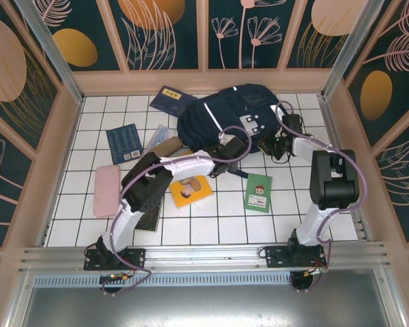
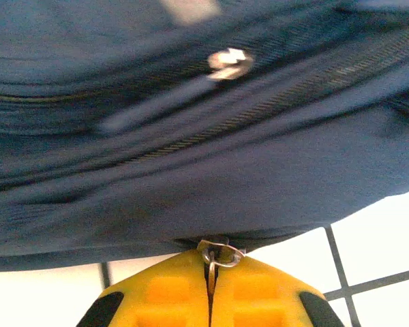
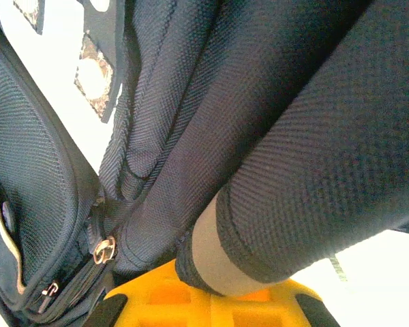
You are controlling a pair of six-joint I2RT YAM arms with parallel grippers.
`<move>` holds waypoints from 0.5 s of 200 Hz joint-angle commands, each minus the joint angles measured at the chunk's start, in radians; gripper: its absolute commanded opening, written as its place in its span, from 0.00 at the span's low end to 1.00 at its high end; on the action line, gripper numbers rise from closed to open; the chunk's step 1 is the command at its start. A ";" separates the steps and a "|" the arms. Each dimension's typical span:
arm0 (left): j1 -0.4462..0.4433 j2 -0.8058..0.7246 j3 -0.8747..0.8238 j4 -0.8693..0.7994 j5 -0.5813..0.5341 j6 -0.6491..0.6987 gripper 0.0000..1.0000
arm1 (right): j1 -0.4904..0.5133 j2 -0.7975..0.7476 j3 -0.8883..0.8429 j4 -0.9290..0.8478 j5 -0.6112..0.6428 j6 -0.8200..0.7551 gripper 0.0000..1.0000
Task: Pack books, pencil case, and school supplies into a backpack
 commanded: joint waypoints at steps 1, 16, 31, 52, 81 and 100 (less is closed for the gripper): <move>0.041 -0.093 -0.062 0.003 -0.008 -0.035 0.00 | -0.046 -0.043 -0.018 0.011 0.068 -0.027 0.00; 0.067 -0.122 -0.098 0.011 -0.006 -0.035 0.00 | -0.057 -0.048 -0.021 0.009 0.069 -0.029 0.00; 0.092 -0.151 -0.130 0.014 -0.009 -0.034 0.00 | -0.067 -0.052 -0.022 0.009 0.070 -0.030 0.00; 0.131 -0.188 -0.181 0.019 -0.012 -0.028 0.00 | -0.080 -0.054 -0.021 0.005 0.071 -0.035 0.00; 0.195 -0.242 -0.256 0.026 -0.018 -0.024 0.00 | -0.097 -0.055 -0.018 -0.001 0.084 -0.040 0.00; 0.243 -0.272 -0.298 0.027 -0.020 -0.027 0.00 | -0.109 -0.058 -0.016 -0.004 0.093 -0.044 0.00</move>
